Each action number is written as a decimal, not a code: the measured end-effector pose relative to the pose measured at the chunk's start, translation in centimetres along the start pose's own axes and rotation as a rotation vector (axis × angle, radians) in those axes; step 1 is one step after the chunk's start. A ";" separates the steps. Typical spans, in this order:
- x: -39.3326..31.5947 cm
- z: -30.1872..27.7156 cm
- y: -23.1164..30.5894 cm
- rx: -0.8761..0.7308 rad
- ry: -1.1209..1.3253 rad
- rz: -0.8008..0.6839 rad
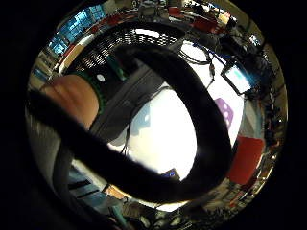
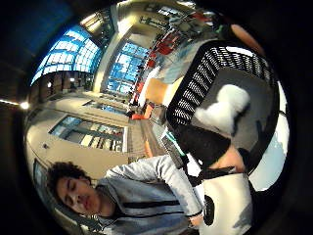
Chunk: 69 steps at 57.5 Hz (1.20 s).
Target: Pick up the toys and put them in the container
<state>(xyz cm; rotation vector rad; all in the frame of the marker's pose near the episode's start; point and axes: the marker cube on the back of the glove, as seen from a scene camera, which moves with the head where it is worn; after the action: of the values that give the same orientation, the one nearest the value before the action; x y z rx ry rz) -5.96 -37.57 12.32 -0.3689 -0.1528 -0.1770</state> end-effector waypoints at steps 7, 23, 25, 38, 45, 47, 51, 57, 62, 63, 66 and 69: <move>0.6 -2.3 2.0 -0.034 0.111 0.038; 3.4 -9.3 8.9 -0.045 0.314 0.173; 3.7 -10.0 9.5 -0.046 0.319 0.191; 5.1 -12.2 13.9 -0.002 0.394 0.301; 6.4 -13.3 16.4 0.005 0.456 0.384; 6.7 -13.6 17.0 0.007 0.471 0.405; 7.2 -14.3 18.2 0.037 0.488 0.413; 7.7 -15.0 18.6 0.092 0.470 0.412; 8.7 -14.8 17.6 0.097 0.445 0.420; 9.1 -14.6 17.2 0.094 0.442 0.418; 10.8 -14.4 15.5 0.063 0.432 0.405; 12.9 -13.8 13.4 0.040 0.430 0.414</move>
<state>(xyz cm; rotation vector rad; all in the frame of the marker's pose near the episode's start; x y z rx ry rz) 10.85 -32.23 -2.67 -0.3081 0.3436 0.1578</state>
